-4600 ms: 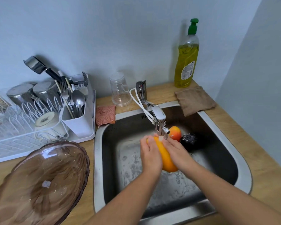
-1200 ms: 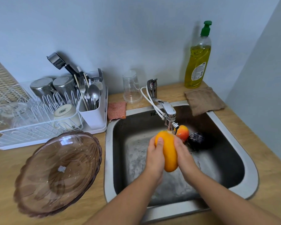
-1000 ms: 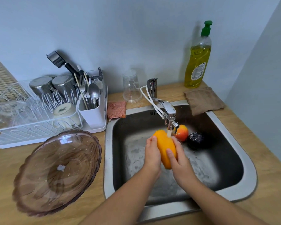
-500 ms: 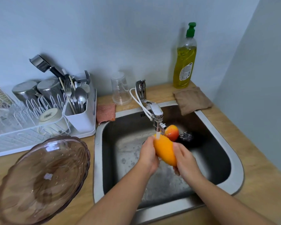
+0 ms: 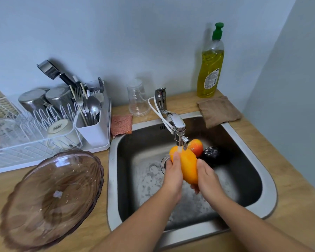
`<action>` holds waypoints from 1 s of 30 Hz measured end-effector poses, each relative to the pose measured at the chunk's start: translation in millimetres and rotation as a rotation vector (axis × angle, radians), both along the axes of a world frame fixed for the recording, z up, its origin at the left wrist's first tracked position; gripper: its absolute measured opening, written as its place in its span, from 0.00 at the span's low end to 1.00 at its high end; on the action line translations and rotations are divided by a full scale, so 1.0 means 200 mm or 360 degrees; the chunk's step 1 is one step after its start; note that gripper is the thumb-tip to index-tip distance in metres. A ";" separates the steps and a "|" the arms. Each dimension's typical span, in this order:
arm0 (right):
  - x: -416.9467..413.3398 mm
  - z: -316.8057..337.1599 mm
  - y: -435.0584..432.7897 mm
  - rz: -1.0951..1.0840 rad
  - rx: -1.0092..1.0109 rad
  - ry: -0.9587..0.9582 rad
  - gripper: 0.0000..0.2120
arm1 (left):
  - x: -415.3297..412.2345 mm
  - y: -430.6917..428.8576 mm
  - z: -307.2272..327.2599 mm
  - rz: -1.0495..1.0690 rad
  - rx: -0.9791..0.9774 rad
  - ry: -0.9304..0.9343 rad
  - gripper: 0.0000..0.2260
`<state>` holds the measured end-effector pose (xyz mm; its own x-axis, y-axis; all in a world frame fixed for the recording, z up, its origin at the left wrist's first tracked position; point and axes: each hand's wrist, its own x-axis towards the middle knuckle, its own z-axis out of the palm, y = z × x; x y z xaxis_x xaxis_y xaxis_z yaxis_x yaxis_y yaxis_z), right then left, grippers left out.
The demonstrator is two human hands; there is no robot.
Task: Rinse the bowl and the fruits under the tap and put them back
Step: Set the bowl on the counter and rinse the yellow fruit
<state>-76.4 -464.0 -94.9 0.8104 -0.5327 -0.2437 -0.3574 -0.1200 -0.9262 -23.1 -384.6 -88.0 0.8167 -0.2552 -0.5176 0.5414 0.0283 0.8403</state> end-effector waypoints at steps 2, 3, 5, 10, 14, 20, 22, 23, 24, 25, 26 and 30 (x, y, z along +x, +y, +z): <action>-0.02 -0.04 0.00 0.0147 -0.0209 -0.0077 0.15 | -0.02 0.02 0.02 0.0082 -0.0094 0.0010 0.22; -0.03 -0.05 0.01 0.0248 -0.0223 -0.0114 0.16 | -0.01 0.04 0.02 0.0111 -0.0111 0.0011 0.21; 0.00 -0.02 0.03 0.0353 -0.0099 -0.0210 0.19 | 0.01 0.07 0.03 0.0085 -0.0095 -0.0013 0.19; 0.18 0.09 -0.01 0.0422 0.0192 -0.0218 0.12 | -0.05 0.09 0.05 -0.0034 -0.0126 0.0048 0.17; 0.12 0.04 0.08 0.0516 0.0123 -0.0277 0.16 | 0.04 0.12 0.06 0.0265 -0.0223 0.0200 0.22; -0.01 -0.04 0.13 0.0583 -0.0072 -0.0287 0.30 | 0.08 0.14 0.05 0.0083 0.0137 -0.0031 0.20; -0.02 -0.03 0.08 0.0593 -0.0301 -0.0327 0.32 | 0.06 0.11 0.06 0.0047 0.0068 -0.0080 0.21; -0.02 -0.02 0.07 0.0612 -0.0362 -0.0328 0.34 | 0.06 0.10 0.07 0.0057 0.0011 -0.0077 0.21; -0.03 -0.01 0.05 0.0614 -0.0358 -0.0318 0.34 | 0.06 0.09 0.08 0.0067 -0.0038 -0.0068 0.21; -0.04 -0.01 0.03 0.0611 -0.0302 -0.0311 0.34 | 0.05 0.08 0.08 0.0063 -0.0089 -0.0055 0.21; -0.04 -0.01 0.02 0.0611 -0.0220 -0.0307 0.34 | 0.05 0.08 0.08 0.0049 -0.0151 -0.0034 0.20; -0.05 -0.01 -0.02 0.0538 0.0075 -0.0306 0.30 | 0.03 0.08 0.03 -0.0127 -0.0207 -0.0075 0.17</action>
<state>-87.4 -467.4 -97.1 0.9716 -0.2196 -0.0880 -0.1242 -0.1573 -0.9797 -16.7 -369.1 -81.4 0.8137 -0.3826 -0.4375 0.5063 0.0969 0.8569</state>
